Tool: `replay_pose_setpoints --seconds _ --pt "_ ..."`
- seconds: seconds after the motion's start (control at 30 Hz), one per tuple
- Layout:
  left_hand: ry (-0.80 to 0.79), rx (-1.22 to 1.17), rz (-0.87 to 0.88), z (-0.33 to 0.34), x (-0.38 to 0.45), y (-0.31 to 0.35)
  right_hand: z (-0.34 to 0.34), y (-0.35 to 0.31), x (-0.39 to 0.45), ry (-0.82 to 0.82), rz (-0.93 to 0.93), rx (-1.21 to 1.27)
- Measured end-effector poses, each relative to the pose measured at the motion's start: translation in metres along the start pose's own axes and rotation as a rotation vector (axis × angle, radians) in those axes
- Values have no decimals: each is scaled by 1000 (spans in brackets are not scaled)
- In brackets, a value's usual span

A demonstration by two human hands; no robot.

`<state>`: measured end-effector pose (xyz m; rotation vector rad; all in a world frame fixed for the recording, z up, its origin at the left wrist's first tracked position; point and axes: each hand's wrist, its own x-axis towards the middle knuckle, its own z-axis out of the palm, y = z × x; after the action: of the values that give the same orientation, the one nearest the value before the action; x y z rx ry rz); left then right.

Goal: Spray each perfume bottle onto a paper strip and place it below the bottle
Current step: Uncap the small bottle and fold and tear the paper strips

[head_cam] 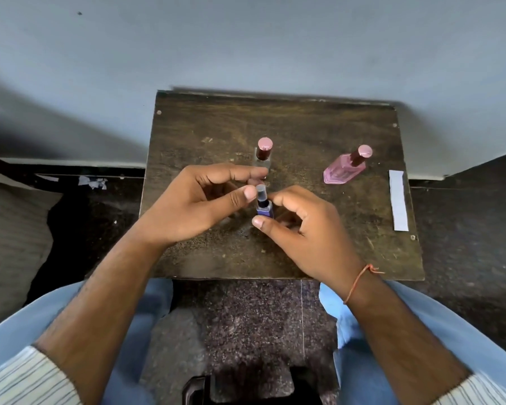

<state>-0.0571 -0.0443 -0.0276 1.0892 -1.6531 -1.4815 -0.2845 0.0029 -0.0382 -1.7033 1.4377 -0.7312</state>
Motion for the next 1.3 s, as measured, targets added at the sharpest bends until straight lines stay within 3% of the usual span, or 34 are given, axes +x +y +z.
replay_pose_setpoints --seconds 0.23,1.3 --pt "-32 14 120 8 8 0 -1 7 -5 36 -18 18" --pt "81 -24 -62 -9 -10 -7 19 3 1 81 -67 -52"
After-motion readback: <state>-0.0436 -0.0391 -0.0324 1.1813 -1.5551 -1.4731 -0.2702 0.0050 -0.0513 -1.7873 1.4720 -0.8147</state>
